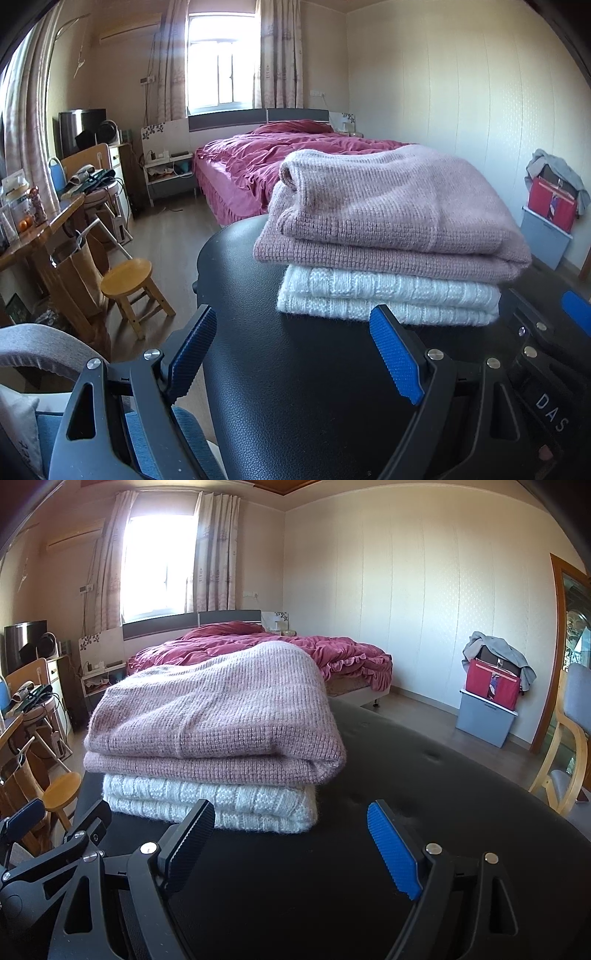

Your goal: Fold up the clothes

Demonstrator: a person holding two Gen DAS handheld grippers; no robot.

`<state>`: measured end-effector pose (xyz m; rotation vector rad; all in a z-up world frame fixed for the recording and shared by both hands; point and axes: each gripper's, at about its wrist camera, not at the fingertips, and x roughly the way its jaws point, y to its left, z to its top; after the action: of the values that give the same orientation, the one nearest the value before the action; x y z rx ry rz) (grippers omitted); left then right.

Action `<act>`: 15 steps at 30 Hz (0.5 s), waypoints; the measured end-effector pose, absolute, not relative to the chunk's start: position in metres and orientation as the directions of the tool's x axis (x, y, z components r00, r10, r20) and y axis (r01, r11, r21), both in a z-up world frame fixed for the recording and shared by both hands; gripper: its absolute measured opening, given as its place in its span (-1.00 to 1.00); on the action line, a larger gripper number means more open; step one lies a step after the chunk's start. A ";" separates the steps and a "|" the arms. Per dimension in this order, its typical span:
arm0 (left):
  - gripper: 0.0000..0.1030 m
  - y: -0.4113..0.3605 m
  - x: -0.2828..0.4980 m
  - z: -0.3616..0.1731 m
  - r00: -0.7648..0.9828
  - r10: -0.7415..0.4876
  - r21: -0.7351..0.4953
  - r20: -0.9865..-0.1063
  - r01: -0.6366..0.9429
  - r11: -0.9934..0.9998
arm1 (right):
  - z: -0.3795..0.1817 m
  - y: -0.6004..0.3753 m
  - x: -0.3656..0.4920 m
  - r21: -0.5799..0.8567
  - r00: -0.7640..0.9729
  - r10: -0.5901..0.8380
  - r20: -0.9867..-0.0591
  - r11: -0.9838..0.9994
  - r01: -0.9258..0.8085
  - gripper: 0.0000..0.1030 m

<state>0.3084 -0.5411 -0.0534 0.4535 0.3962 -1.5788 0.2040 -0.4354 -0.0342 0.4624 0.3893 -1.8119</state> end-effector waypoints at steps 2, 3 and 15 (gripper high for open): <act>0.70 -0.539 0.308 -0.053 -0.037 -0.862 0.027 -0.506 0.998 -0.059 | -0.034 -0.435 0.203 -0.023 -0.254 -0.828 -0.499 -0.281 0.960 0.69; 0.70 -0.539 0.307 -0.052 -0.037 -0.864 0.029 -0.503 0.998 -0.060 | -0.035 -0.435 0.202 -0.019 -0.253 -0.828 -0.500 -0.281 0.959 0.69; 0.70 -0.546 0.310 -0.056 -0.099 -0.846 -0.017 -0.524 0.994 -0.107 | -0.035 -0.436 0.200 -0.007 -0.252 -0.826 -0.504 -0.288 0.958 0.69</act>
<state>0.3105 -0.5460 -0.0557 0.4497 0.4288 -1.6349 0.1999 -0.4361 -0.0351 0.4854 0.3710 -1.8158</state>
